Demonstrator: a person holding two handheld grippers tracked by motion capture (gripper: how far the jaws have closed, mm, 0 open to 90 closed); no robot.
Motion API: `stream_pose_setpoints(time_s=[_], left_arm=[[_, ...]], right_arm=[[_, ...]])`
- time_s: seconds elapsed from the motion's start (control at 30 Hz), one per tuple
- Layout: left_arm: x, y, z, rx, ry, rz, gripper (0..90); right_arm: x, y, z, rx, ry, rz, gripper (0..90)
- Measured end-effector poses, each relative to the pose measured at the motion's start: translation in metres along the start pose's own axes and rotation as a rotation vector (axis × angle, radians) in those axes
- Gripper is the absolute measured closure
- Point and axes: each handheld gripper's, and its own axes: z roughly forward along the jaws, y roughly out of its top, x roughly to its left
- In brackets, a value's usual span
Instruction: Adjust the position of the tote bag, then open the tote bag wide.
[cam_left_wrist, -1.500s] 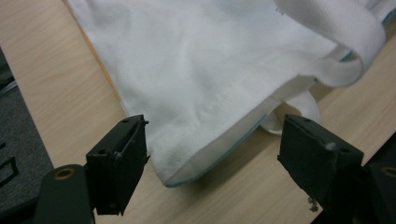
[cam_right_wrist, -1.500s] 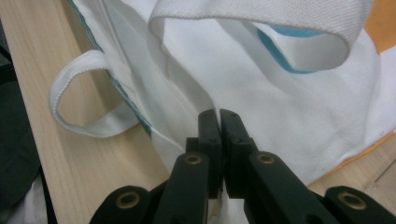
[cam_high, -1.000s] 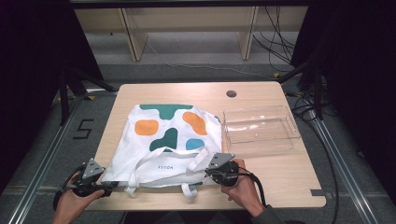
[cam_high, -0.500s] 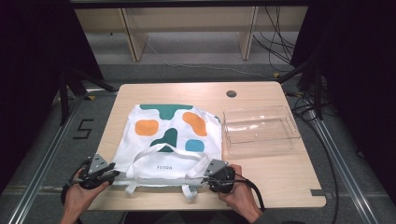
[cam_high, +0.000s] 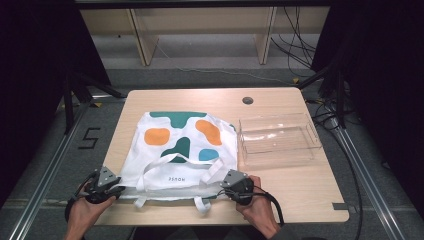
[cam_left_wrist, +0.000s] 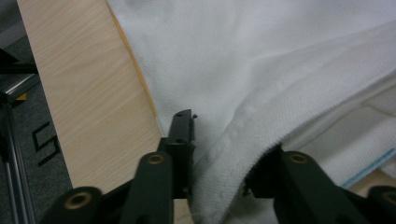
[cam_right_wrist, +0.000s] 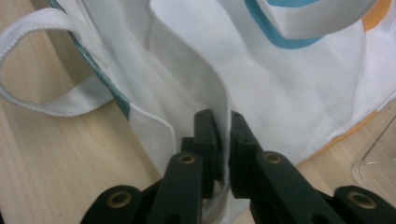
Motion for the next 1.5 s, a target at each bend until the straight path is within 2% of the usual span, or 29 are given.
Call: stream_pose_setpoints(time_s=[0.03, 0.1, 0.13, 0.17, 0.2, 0.23, 0.27, 0.33, 0.37, 0.43, 0.5, 0.53, 0.57, 0.63, 0.67, 0.7, 0.73, 0.77, 0.8, 0.87, 0.93, 0.97, 1.03, 1.07, 1.1, 1.2, 1.33, 1.4, 1.5], left_arm=[[-0.001, -0.001, 0.001, -0.009, -0.001, 0.001, 72.9], [0.000, -0.002, 0.001, -0.015, -0.002, 0.012, 77.8], [0.001, -0.002, 0.000, -0.025, -0.009, 0.012, 81.6], [0.001, -0.002, -0.002, -0.031, 0.002, 0.026, 83.4], [0.000, -0.002, -0.004, -0.039, 0.000, 0.032, 84.9], [0.001, -0.001, -0.006, -0.034, -0.004, 0.041, 85.7], [0.001, -0.001, -0.008, -0.051, -0.006, 0.019, 86.0], [0.004, -0.001, -0.017, -0.090, -0.022, -0.029, 86.2], [0.005, -0.001, -0.022, -0.095, -0.031, -0.020, 86.2], [0.004, 0.000, -0.029, -0.129, -0.041, -0.013, 86.3], [0.005, 0.002, -0.034, -0.122, -0.043, 0.015, 86.3], [0.004, 0.002, -0.035, -0.144, -0.050, -0.020, 86.3], [0.006, 0.003, -0.038, -0.140, -0.051, -0.013, 86.3], [0.005, 0.008, -0.043, -0.186, -0.056, -0.051, 86.3], [0.006, 0.009, -0.045, -0.189, -0.060, -0.057, 86.3], [0.007, 0.012, -0.049, -0.187, -0.056, -0.036, 86.3], [0.006, 0.016, -0.052, -0.210, -0.051, -0.046, 86.3], [0.008, 0.019, -0.057, -0.207, -0.051, -0.031, 86.3], [0.008, 0.022, -0.061, -0.228, -0.049, -0.044, 86.4], [0.011, 0.029, -0.073, -0.247, -0.044, -0.043, 86.4], [0.014, 0.037, -0.086, -0.281, -0.026, -0.028, 86.5], [0.013, 0.039, -0.090, -0.303, -0.023, -0.043, 86.6], [0.018, 0.050, -0.103, -0.334, 0.007, -0.022, 86.6], [0.020, 0.054, -0.107, -0.357, -0.007, -0.029, 86.6], [0.022, 0.059, -0.112, -0.370, 0.001, -0.025, 86.6], [0.030, 0.072, -0.127, -0.386, 0.026, 0.031, 86.6], [0.037, 0.088, -0.142, -0.420, 0.052, 0.037, 86.6], [0.040, 0.097, -0.147, -0.443, 0.057, 0.018, 86.6], [0.046, 0.110, -0.159, -0.457, 0.051, 0.017, 86.7]], right_arm=[[-0.001, 0.000, -0.001, 0.003, -0.002, 0.009, 86.8], [-0.001, 0.000, -0.002, 0.001, 0.037, 0.038, 87.7], [-0.004, 0.000, -0.001, -0.002, 0.043, 0.001, 87.8], [-0.004, 0.000, -0.002, 0.000, 0.049, 0.001, 87.9], [-0.003, 0.001, -0.004, -0.009, 0.024, -0.002, 87.9], [0.000, 0.002, -0.007, -0.018, 0.033, 0.037, 88.0], [-0.002, 0.003, -0.009, -0.018, 0.027, 0.003, 88.0], [-0.003, 0.005, -0.015, -0.039, 0.037, 0.012, 88.0], [-0.003, 0.005, -0.018, -0.056, 0.030, 0.037, 88.0], [-0.006, 0.007, -0.025, -0.076, 0.026, 0.040, 88.0], [-0.007, 0.010, -0.032, -0.089, 0.028, 0.041, 88.1], [-0.008, 0.012, -0.035, -0.103, 0.022, 0.034, 88.1], [-0.009, 0.013, -0.039, -0.109, 0.024, 0.031, 88.1], [-0.012, 0.015, -0.043, -0.129, 0.026, 0.025, 88.1], [-0.013, 0.016, -0.046, -0.133, 0.020, 0.053, 88.1], [-0.015, 0.017, -0.047, -0.141, 0.028, 0.040, 88.1], [-0.017, 0.018, -0.049, -0.156, 0.024, 0.037, 88.1], [-0.018, 0.019, -0.051, -0.160, 0.018, 0.052, 88.1], [-0.020, 0.021, -0.054, -0.171, 0.027, 0.040, 88.1], [-0.023, 0.025, -0.060, -0.196, 0.024, 0.054, 88.1], [-0.027, 0.031, -0.068, -0.223, 0.025, 0.031, 88.2], [-0.029, 0.035, -0.073, -0.235, 0.029, 0.030, 88.2], [-0.034, 0.044, -0.084, -0.260, 0.020, 0.021, 88.2], [-0.037, 0.049, -0.090, -0.267, 0.013, 0.017, 88.2], [-0.041, 0.055, -0.096, -0.277, 0.003, 0.009, 88.3], [-0.054, 0.070, -0.112, -0.303, -0.006, -0.002, 88.3], [-0.071, 0.090, -0.129, -0.325, -0.005, -0.009, 88.3], [-0.079, 0.100, -0.138, -0.334, -0.006, -0.012, 88.4], [-0.089, 0.113, -0.150, -0.343, -0.013, -0.018, 88.4]])
